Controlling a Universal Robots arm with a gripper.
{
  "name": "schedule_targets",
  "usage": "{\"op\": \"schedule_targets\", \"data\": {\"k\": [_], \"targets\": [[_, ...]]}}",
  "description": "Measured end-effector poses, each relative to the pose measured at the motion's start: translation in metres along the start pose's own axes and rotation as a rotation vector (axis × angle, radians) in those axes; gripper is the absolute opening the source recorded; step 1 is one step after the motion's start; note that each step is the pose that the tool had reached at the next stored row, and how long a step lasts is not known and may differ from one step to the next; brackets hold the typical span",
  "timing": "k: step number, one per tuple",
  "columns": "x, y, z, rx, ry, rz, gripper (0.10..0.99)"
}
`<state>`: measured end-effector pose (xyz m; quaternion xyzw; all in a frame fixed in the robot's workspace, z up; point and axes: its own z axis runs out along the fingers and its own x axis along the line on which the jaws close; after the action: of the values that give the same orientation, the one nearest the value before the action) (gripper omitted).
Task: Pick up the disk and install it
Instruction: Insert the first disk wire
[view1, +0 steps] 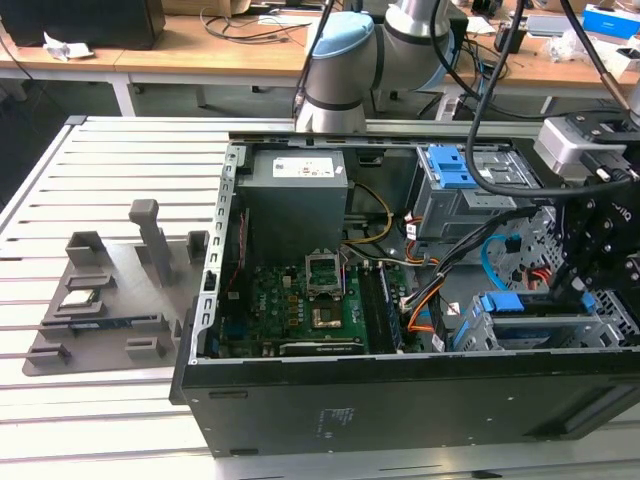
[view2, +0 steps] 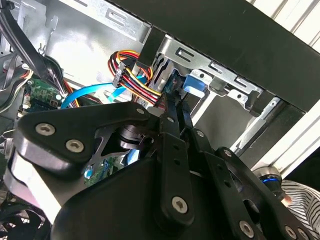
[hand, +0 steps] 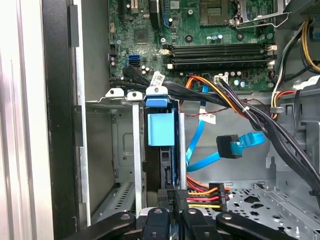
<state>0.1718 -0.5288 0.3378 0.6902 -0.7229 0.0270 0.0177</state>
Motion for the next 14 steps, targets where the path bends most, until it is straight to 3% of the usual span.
{"op": "schedule_targets", "data": {"k": [4,5,8,12,14], "targets": [[-0.0004,0.0001,0.0057,0.0,-0.0002,0.0,0.169],[-0.0006,0.0002,0.0073,0.0,-0.004,0.0,0.176],[-0.0004,0.0001,0.0026,0.0,-0.0009,0.0,0.239],[-0.0055,0.0001,-0.0185,0.0,0.007,0.0,0.239],[-0.0108,0.0001,-0.0334,0.0,0.0093,0.0,0.157]]}}
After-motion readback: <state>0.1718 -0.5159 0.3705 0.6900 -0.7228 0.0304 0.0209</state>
